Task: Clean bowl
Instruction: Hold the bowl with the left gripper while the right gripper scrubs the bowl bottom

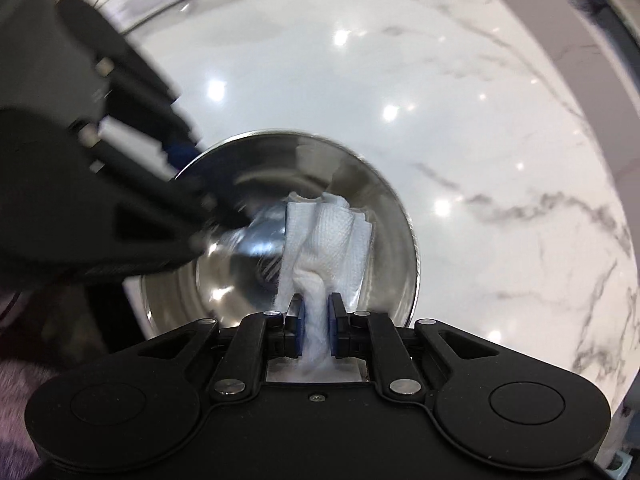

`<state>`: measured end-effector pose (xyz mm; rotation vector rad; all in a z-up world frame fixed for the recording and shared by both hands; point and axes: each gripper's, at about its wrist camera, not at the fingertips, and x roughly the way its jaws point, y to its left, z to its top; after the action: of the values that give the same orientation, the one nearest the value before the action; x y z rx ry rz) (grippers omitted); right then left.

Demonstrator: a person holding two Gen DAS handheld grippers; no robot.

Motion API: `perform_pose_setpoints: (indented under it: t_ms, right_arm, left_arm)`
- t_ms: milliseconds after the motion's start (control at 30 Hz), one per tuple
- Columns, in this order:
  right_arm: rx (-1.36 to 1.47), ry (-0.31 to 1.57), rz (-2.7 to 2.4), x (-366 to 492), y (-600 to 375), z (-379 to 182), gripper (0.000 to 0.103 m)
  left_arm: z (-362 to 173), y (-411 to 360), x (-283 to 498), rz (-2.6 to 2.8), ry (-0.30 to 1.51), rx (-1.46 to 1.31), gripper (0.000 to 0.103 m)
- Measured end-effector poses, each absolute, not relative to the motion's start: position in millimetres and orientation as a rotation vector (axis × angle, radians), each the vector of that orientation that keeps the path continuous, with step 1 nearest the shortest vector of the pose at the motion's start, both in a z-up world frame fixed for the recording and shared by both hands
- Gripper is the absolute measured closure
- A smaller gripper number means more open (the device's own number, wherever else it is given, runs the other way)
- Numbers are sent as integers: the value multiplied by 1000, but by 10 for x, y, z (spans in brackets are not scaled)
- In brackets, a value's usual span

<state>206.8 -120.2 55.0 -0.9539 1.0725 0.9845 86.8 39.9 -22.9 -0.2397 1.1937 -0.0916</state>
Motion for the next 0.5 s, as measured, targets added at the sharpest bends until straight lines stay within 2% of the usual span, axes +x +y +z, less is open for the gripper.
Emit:
perform_pose_setpoints:
  t_ms: [167, 233, 300, 500]
  right_arm:
    - [-855, 1036, 1031, 2190, -1282, 563, 93]
    - [-824, 1040, 1043, 2123, -1567, 739, 92]
    - [-802, 1053, 1061, 1947, -1847, 579, 92]
    - [-830, 1123, 1143, 1691, -1596, 516, 92]
  left_arm:
    - [-248, 435, 872, -88, 1194, -276, 87]
    - [-247, 434, 875, -81, 1194, -279, 87]
    - [-242, 429, 872, -73, 1192, -274, 86]
    - [-239, 443, 867, -67, 1191, -279, 86]
